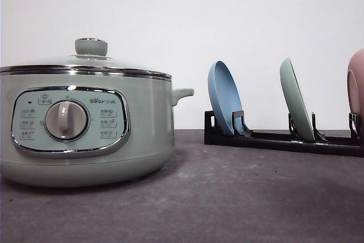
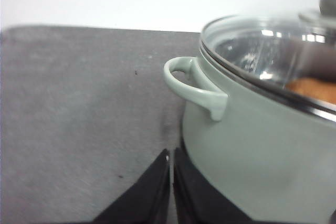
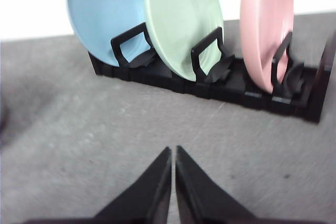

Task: Transfer potato from steamer to green plate

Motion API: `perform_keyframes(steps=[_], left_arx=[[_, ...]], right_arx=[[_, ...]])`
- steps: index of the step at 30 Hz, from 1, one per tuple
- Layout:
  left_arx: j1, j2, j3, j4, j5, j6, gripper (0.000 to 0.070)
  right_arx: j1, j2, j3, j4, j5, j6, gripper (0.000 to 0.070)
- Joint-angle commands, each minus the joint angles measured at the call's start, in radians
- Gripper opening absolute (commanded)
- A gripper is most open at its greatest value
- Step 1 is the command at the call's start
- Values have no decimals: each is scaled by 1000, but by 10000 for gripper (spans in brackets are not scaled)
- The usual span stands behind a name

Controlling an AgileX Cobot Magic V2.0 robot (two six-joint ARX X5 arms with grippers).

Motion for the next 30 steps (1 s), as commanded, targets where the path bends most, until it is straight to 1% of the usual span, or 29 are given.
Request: perform_keyframes(steps=[1, 4, 8, 10, 13, 20, 24, 30], left_arx=[[3, -2, -21, -8, 0, -196, 3], [3, -2, -20, -9, 2, -319, 3], [3, -2, -18, -10, 2, -401, 3], [3, -2, -9, -13, 3, -441, 3], [3, -2, 16, -18, 5, -464, 3], [3, 10, 119, -28, 37, -467, 3], [3, 48, 207, -62, 37, -462, 3], [3, 150, 361, -107, 60, -405, 3]], right_arx=[[1, -2, -3, -5, -2, 108, 0], [1, -2, -3, -5, -4, 149, 0], [1, -2, -1, 5, -47, 174, 0], [1, -2, 4, 0, -52, 195, 0], [0, -2, 23, 0, -51, 220, 0], [0, -1, 121, -3, -51, 225, 0], [0, 8, 197, -8, -47, 222, 0], [0, 86, 339, -17, -48, 177, 0]])
